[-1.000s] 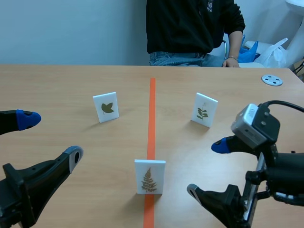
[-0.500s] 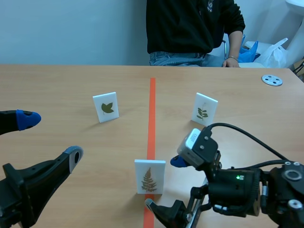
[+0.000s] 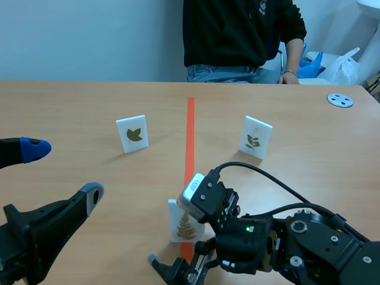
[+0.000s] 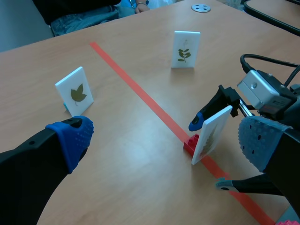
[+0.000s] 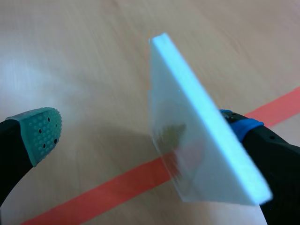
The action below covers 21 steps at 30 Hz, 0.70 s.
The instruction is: Sort the leaf by its shape. The table is split by an orange tape line. A compound leaf with several leaflets goes to the left side, a simple leaf with one blade goes to the right side. Return to the home posture when a red brick is placed on the table.
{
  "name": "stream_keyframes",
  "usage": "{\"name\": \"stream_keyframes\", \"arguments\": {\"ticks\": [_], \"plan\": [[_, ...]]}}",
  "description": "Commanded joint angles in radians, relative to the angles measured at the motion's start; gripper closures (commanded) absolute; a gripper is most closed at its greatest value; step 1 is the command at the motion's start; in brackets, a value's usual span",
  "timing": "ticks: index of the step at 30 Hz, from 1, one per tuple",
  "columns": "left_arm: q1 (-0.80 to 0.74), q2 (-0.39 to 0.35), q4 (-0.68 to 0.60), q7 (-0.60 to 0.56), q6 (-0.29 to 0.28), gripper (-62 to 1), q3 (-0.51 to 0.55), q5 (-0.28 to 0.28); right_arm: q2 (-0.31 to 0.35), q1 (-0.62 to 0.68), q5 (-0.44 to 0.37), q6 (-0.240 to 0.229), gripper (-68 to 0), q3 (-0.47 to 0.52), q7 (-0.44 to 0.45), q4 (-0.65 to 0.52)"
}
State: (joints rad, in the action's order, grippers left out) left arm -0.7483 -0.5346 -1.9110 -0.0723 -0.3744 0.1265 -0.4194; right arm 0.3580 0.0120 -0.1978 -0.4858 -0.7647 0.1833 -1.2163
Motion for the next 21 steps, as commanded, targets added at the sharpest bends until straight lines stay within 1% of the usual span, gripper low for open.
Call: {"name": "stream_keyframes", "arguments": {"ticks": [1, 10, 21], "plan": [[-0.002, 0.005, -0.014, -0.014, -0.002, -62.3, -0.003, -0.006, 0.016, -0.009, -0.007, 0.004, -60.5, 0.012, 0.015, -0.019], [-0.002, 0.005, -0.014, -0.014, -0.002, -62.3, -0.003, -0.006, 0.019, -0.010, -0.007, 0.011, -35.9, 0.012, 0.019, -0.019], [-0.002, 0.005, -0.014, -0.014, -0.002, -62.3, -0.003, -0.006, 0.019, -0.010, -0.008, 0.015, -0.9, 0.014, 0.019, -0.020]]}}
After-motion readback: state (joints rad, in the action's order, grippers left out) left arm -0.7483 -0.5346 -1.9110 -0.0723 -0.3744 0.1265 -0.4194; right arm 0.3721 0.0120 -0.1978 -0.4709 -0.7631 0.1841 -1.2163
